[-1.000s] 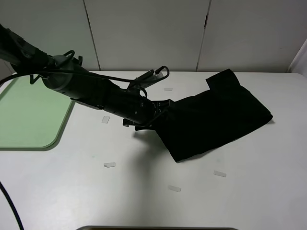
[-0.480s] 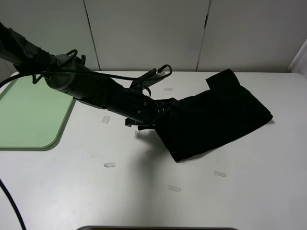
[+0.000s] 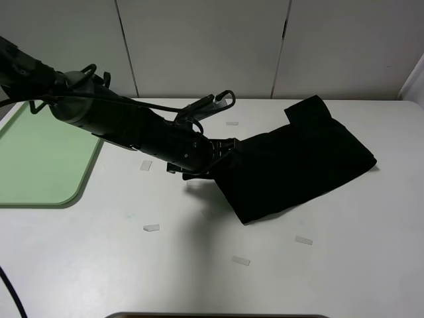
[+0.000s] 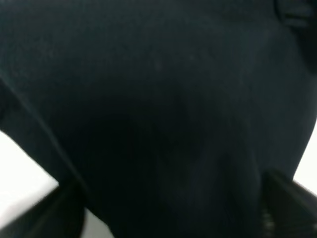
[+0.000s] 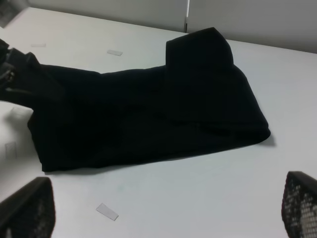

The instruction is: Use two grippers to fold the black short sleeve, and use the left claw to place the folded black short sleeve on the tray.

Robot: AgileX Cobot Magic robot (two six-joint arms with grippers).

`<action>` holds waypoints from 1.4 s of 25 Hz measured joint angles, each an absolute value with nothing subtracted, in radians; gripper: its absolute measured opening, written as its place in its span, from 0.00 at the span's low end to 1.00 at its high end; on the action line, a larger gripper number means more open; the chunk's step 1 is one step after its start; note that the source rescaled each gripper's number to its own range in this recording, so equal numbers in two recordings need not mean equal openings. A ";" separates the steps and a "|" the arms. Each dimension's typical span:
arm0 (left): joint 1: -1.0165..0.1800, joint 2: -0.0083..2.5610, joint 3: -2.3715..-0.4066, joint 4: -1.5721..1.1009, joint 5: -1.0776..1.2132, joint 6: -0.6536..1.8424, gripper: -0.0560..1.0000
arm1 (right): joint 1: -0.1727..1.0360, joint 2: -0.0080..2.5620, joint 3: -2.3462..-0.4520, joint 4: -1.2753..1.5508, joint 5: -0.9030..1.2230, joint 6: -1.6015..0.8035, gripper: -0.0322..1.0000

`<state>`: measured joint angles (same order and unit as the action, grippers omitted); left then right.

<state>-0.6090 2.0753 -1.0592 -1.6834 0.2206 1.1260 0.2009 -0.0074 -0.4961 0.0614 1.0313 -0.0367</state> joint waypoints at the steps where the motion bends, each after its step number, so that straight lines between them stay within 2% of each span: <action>1: -0.607 2.068 -1.057 -1.681 0.216 1.138 0.87 | 0.201 -0.007 -0.496 0.061 1.031 -0.037 1.00; 3: -0.604 2.061 -1.054 -1.680 0.205 1.155 0.95 | 0.201 -0.007 -0.496 0.061 1.031 -0.037 1.00; 7: -0.601 2.058 -1.054 -1.680 0.175 1.156 0.99 | 0.201 -0.007 -0.496 0.061 1.031 -0.037 1.00; 27: -0.605 2.107 -1.059 -1.731 0.160 1.142 1.00 | 0.201 -0.007 -0.496 0.062 1.031 -0.037 1.00; 35: -0.632 2.182 -1.155 -1.741 0.230 1.121 1.00 | 0.201 -0.007 -0.496 0.062 1.031 -0.037 1.00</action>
<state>-0.6316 2.1821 -1.1545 -1.7405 0.2301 1.1208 0.2009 -0.0074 -0.4961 0.0622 1.0313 -0.0367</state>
